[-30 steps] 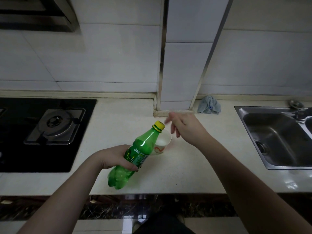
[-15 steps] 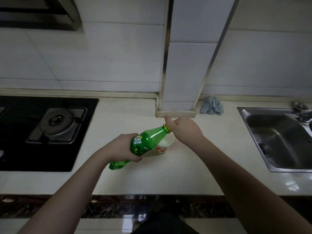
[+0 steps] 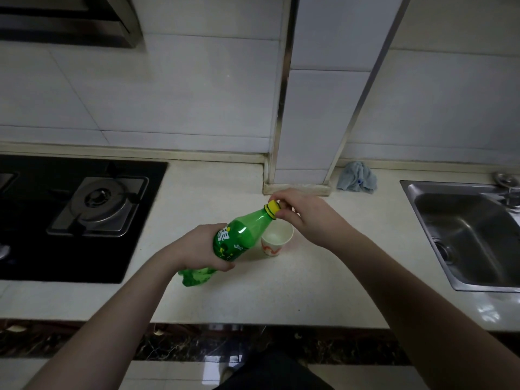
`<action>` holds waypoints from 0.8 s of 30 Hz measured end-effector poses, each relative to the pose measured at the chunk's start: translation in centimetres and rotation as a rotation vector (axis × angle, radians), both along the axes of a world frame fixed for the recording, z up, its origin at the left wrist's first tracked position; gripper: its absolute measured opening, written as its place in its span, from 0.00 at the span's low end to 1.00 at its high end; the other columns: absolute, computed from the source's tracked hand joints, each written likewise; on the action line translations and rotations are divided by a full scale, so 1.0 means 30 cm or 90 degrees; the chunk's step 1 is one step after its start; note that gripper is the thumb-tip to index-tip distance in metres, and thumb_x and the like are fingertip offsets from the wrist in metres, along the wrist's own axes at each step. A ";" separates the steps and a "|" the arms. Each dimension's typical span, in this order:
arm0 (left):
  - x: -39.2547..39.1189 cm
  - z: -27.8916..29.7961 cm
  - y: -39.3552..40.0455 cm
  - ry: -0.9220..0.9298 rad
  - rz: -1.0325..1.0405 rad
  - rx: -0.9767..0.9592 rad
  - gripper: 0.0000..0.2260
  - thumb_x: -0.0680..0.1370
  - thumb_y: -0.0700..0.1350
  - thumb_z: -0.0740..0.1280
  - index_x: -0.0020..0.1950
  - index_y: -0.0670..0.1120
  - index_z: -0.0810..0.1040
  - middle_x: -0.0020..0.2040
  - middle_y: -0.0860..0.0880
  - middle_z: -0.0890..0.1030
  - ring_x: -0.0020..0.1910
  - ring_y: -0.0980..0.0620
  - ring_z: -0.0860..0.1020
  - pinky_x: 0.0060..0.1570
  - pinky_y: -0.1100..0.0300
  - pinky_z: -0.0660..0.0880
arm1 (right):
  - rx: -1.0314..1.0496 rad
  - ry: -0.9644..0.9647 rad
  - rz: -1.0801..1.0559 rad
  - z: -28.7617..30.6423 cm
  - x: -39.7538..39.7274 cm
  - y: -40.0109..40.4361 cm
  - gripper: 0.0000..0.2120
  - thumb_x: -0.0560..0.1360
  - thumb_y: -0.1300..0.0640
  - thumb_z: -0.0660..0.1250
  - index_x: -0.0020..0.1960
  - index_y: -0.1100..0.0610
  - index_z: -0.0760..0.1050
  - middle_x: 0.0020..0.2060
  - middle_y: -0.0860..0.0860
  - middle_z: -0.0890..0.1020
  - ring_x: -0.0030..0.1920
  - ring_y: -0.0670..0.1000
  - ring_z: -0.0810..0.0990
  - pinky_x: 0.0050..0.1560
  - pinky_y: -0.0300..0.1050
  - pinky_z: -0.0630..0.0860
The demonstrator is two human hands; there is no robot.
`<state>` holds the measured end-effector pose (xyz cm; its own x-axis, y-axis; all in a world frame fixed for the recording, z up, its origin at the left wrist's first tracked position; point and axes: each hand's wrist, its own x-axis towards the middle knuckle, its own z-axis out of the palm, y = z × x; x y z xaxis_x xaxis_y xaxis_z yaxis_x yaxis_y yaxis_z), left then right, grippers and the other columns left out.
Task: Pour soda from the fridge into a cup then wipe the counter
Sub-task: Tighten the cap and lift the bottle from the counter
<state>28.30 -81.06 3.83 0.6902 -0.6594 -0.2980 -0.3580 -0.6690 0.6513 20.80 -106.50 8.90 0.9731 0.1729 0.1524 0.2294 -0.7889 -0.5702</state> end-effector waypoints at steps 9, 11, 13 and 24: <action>-0.039 -0.021 -0.039 -0.052 0.141 -0.036 0.21 0.60 0.51 0.79 0.48 0.52 0.76 0.40 0.54 0.82 0.40 0.54 0.81 0.41 0.56 0.78 | -0.080 -0.048 0.000 0.015 0.059 0.009 0.12 0.81 0.52 0.58 0.59 0.57 0.73 0.51 0.51 0.78 0.50 0.50 0.74 0.47 0.38 0.63; -0.050 -0.015 -0.047 -0.103 0.163 0.002 0.21 0.61 0.53 0.78 0.49 0.53 0.75 0.40 0.55 0.82 0.41 0.52 0.80 0.39 0.57 0.76 | -0.107 -0.049 -0.005 0.002 0.065 0.007 0.13 0.81 0.51 0.57 0.58 0.58 0.73 0.50 0.52 0.78 0.49 0.51 0.75 0.45 0.39 0.62; -0.056 -0.011 -0.052 -0.179 0.170 0.048 0.24 0.63 0.55 0.76 0.55 0.53 0.74 0.44 0.54 0.82 0.42 0.50 0.80 0.38 0.58 0.73 | -0.126 -0.050 -0.012 -0.013 0.067 0.008 0.15 0.81 0.48 0.55 0.54 0.58 0.73 0.47 0.52 0.77 0.46 0.51 0.74 0.42 0.40 0.62; -0.042 -0.014 -0.071 -0.414 0.141 0.134 0.26 0.65 0.50 0.76 0.61 0.48 0.74 0.51 0.49 0.80 0.46 0.47 0.78 0.37 0.58 0.66 | 0.057 0.321 -0.264 -0.034 0.077 0.041 0.25 0.81 0.41 0.48 0.33 0.56 0.66 0.30 0.53 0.71 0.33 0.53 0.70 0.38 0.47 0.68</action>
<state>27.04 -83.18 3.42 0.8822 -0.4571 0.1131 -0.4709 -0.8589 0.2012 23.11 -105.27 7.89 0.9123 -0.2238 -0.3429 -0.3954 -0.6989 -0.5960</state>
